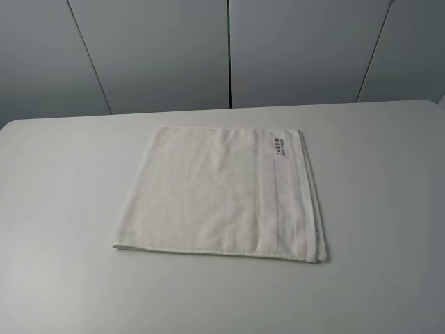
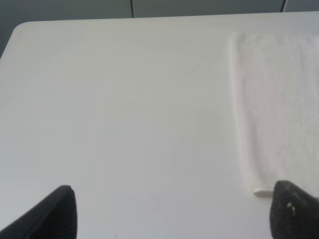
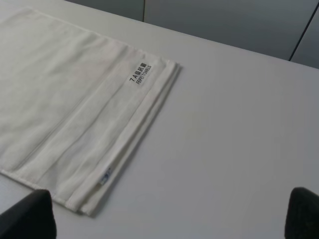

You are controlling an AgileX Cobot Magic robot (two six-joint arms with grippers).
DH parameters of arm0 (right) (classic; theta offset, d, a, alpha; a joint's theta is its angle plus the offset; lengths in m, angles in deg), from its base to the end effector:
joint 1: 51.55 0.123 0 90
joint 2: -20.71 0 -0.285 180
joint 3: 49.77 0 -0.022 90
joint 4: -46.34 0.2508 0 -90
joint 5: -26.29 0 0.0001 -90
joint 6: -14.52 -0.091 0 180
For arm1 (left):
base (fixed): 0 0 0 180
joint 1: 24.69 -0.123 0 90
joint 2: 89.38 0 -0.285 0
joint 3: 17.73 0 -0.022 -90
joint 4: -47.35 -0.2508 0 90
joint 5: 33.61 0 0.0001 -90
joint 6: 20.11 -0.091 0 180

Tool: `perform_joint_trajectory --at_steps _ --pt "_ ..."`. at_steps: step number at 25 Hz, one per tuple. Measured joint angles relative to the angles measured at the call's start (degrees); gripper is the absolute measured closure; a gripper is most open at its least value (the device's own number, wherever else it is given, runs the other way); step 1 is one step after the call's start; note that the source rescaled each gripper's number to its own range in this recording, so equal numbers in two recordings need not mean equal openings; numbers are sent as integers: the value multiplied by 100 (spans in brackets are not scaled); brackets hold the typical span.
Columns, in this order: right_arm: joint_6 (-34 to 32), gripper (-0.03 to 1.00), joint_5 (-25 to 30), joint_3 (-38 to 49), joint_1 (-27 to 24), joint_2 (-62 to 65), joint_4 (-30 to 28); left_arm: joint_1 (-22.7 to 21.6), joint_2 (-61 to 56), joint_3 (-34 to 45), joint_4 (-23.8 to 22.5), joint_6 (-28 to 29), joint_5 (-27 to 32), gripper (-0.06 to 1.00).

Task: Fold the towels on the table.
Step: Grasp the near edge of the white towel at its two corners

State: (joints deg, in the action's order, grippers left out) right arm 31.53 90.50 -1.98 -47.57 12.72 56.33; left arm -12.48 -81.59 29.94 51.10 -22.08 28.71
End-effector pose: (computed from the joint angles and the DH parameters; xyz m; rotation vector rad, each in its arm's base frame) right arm -0.0101 0.0136 0.2773 -0.3944 2.0443 0.0718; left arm -0.0088 -0.0035 0.2796 0.2588 2.0429 -0.1892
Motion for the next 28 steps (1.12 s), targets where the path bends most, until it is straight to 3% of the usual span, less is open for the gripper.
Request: perform_joint_trajectory --at_steps 10,28 --pt "-229 -3 -34 0 0 0 741 0 0 0 -86 0 0 -5" --pt "-711 -3 -55 0 0 0 732 0 0 0 -230 197 0 -5"
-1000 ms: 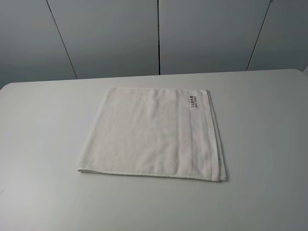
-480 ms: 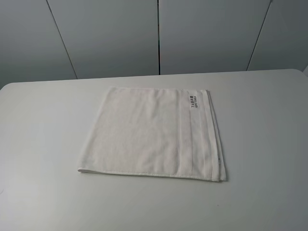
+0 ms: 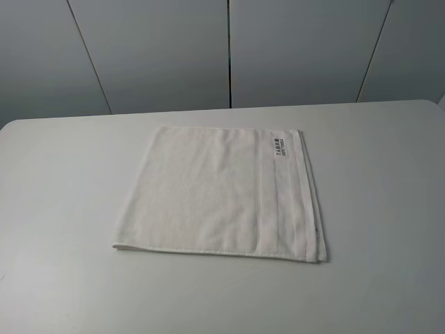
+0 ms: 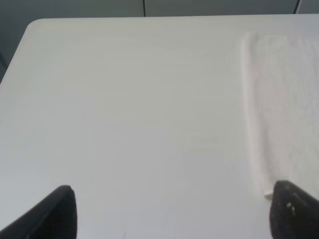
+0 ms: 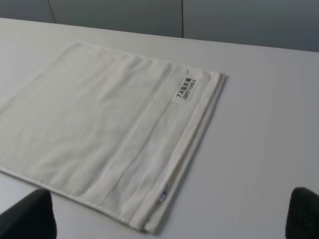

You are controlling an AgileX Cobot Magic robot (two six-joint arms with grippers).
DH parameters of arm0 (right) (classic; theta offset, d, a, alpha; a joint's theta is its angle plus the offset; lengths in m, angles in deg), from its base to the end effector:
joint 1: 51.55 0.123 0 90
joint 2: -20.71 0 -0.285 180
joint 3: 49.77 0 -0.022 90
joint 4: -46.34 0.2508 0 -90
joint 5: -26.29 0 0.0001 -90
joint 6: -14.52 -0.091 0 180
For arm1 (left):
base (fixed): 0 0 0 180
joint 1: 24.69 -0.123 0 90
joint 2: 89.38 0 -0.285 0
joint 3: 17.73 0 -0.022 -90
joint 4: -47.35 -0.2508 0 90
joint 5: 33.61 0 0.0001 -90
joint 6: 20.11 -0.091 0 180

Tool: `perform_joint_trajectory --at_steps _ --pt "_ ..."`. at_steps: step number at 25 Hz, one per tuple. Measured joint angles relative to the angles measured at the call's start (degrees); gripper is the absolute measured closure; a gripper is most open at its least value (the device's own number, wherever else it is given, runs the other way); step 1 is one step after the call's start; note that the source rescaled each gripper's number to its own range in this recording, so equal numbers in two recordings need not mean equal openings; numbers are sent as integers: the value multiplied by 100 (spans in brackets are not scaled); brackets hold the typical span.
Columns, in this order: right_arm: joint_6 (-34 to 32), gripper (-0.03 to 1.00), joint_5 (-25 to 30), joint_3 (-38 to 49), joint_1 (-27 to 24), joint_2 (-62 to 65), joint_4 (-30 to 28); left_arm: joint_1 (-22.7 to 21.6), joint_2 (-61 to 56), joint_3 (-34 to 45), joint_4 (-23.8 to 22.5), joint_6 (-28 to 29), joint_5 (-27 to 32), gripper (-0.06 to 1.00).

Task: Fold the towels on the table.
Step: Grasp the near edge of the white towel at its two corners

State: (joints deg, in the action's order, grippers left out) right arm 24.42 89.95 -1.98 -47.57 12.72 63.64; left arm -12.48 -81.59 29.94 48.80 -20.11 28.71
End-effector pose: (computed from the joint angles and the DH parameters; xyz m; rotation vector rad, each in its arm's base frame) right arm -0.0118 0.0235 0.2801 -0.2736 2.0416 0.2994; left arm -0.0081 -0.0003 0.2795 0.2208 2.0474 -0.1624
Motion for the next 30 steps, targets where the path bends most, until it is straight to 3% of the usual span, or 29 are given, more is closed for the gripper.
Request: perform_joint_trajectory --at_steps 4,7,18,25,30 --pt "-598 -3 211 0 0 -136 -11 0 287 -67 -65 0 0 -5" --pt "-593 -3 131 0 0 -682 34 0 1041 -152 -145 -354 0 -5" --pt "1210 -3 -705 -815 0 -3843 185 9 4733 -1464 557 -1958 -611 -5" --pt "2663 -3 -798 -1502 0 -5521 822 45 6087 -2026 742 -2843 -713 -5" --pt "3439 -3 -825 -1812 401 -6431 913 636 6832 -2029 654 -3341 -1061 -5"
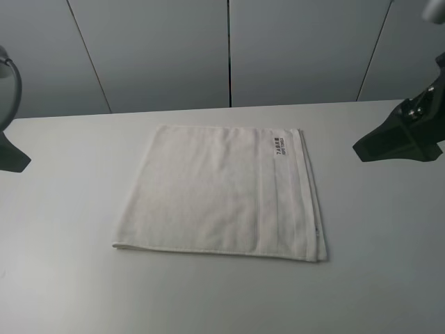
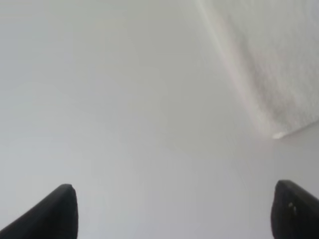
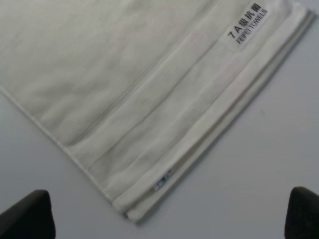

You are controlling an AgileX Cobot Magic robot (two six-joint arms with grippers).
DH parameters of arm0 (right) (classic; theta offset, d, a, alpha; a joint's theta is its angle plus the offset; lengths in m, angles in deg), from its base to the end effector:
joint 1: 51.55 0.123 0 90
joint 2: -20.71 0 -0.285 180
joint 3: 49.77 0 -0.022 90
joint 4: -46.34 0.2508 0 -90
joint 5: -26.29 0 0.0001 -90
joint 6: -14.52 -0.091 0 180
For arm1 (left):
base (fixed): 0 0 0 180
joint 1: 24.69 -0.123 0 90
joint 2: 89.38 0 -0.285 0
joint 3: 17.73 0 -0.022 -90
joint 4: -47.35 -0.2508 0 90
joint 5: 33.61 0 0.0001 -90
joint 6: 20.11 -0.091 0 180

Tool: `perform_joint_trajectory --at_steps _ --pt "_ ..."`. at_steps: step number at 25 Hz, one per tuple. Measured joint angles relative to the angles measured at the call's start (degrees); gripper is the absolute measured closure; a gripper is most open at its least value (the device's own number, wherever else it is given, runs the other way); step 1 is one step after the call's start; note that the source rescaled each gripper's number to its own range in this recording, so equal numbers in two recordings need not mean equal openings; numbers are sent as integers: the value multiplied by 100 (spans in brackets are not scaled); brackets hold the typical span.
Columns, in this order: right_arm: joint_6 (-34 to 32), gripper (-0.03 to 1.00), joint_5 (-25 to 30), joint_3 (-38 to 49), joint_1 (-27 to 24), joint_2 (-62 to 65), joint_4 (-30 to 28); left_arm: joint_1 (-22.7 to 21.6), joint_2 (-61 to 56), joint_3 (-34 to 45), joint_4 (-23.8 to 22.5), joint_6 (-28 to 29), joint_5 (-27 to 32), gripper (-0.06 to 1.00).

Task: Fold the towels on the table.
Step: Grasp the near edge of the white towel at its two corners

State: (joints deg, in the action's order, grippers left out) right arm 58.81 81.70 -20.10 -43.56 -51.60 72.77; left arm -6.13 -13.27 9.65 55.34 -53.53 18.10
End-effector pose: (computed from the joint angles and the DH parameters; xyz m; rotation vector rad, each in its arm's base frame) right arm 0.1932 0.0608 0.2876 -0.9258 2.4458 0.3821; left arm 0.2043 -0.0791 0.2806 1.1049 2.4583 -0.0953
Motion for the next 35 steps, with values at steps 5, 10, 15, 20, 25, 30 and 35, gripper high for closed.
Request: perform_joint_trajectory --at_steps 5,10,15,20,25,30,35 --pt "272 -3 -12 -173 641 -761 -379 897 889 -10 -516 -206 -322 -5" --pt "909 -3 -130 -182 1137 -1508 -703 1637 1788 -10 -987 -250 -354 -5" --pt "1179 -3 -370 -182 1743 -2287 -1214 2240 2578 -10 -1554 -463 -533 -5" --pt "1208 -3 -552 -182 1916 -2894 -1367 2516 3064 -10 -1596 -898 -723 -5" --pt "1208 -3 -737 -182 1926 -3242 -1376 2564 3244 -10 -1501 -1323 -893 -5" --pt "1208 -3 -941 -182 1926 -3381 -1381 2685 3514 -22 -1359 -1569 -1037 -5" --pt "1235 -3 -989 -182 1926 -3381 -1390 2806 3974 -22 -1303 -1588 -1251 -5"
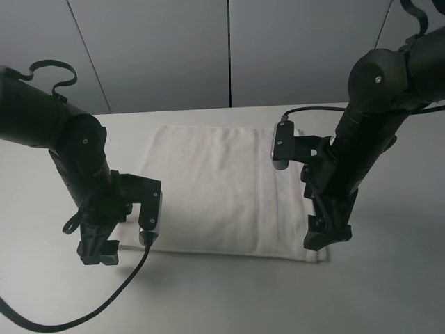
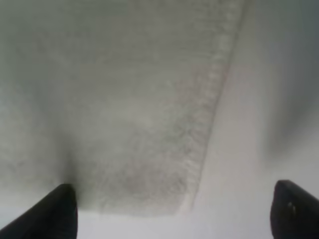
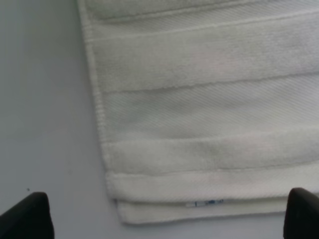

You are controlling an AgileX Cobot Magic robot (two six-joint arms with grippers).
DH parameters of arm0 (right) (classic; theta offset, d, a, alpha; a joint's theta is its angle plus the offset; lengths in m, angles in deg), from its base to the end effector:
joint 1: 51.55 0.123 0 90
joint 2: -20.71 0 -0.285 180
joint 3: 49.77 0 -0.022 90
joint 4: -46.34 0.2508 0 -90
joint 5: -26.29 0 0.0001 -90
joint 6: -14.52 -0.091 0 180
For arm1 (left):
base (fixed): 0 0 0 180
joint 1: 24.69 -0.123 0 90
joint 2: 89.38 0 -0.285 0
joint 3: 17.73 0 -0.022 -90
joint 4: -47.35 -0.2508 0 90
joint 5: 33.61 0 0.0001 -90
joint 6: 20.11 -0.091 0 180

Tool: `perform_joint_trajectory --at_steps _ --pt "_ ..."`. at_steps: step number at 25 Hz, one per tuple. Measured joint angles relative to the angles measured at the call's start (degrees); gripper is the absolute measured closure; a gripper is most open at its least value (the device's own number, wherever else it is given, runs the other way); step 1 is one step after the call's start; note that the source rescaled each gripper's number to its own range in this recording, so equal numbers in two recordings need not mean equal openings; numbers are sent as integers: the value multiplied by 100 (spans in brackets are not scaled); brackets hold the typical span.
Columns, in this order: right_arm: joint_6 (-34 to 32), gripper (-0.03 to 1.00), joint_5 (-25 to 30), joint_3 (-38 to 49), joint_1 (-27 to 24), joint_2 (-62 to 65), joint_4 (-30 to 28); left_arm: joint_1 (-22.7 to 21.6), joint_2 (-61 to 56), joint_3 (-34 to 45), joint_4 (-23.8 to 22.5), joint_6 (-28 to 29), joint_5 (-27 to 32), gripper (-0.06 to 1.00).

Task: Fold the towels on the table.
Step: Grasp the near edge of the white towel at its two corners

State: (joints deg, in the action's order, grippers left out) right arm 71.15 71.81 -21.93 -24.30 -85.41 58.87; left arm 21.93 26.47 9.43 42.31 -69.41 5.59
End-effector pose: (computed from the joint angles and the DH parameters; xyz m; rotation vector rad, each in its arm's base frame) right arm 0.2396 0.1392 0.1487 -1.8804 2.4451 0.2305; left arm 0.2024 -0.2068 0.1016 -2.3733 -1.9954 -0.0827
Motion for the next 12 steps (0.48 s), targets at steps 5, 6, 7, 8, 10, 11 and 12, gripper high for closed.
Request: perform_joint_trajectory --at_steps 5,6,7,8,10,11,12 --pt "0 -3 -55 0 0 0 -99 42 173 0 0 0 -104 -5" --pt "22 -3 -55 0 0 0 -99 42 187 -13 0 0 -104 -5" --pt "65 -3 -55 0 0 0 -99 42 187 -12 0 0 -104 -5" --pt "109 -3 -55 0 0 0 -104 42 191 -23 0 11 -104 -5" --pt "196 -3 -57 0 9 0 -114 42 200 -23 -11 54 -104 -5" --pt "236 -3 -57 0 21 0 -119 51 200 -35 -20 85 -104 -5" --pt "277 -3 -42 0 59 0 -119 55 200 -35 -33 107 -104 -5"
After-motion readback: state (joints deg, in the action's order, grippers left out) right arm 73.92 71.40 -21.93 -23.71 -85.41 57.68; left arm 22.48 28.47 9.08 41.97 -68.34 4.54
